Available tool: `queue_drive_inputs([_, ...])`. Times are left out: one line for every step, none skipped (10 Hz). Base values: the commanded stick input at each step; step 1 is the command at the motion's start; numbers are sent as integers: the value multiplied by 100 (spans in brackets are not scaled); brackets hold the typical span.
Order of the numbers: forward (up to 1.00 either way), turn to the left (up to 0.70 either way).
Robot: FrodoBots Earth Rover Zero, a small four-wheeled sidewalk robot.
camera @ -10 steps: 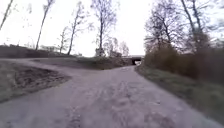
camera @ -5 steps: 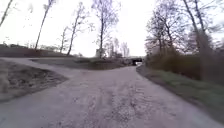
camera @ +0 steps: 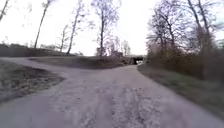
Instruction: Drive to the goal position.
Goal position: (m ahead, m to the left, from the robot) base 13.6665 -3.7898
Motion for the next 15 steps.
queue_drive_inputs([100,-7])
queue_drive_inputs([100,-19])
queue_drive_inputs([100,-27])
queue_drive_inputs([100,-35])
queue_drive_inputs([100,-3])
queue_drive_inputs([100,1])
queue_drive_inputs([100,1])
queue_drive_inputs([100,1])
queue_drive_inputs([100,1])
queue_drive_inputs([100,1])
queue_drive_inputs([100,1])
queue_drive_inputs([100,1])
queue_drive_inputs([100,1])
queue_drive_inputs([100,1])
queue_drive_inputs([100,1])
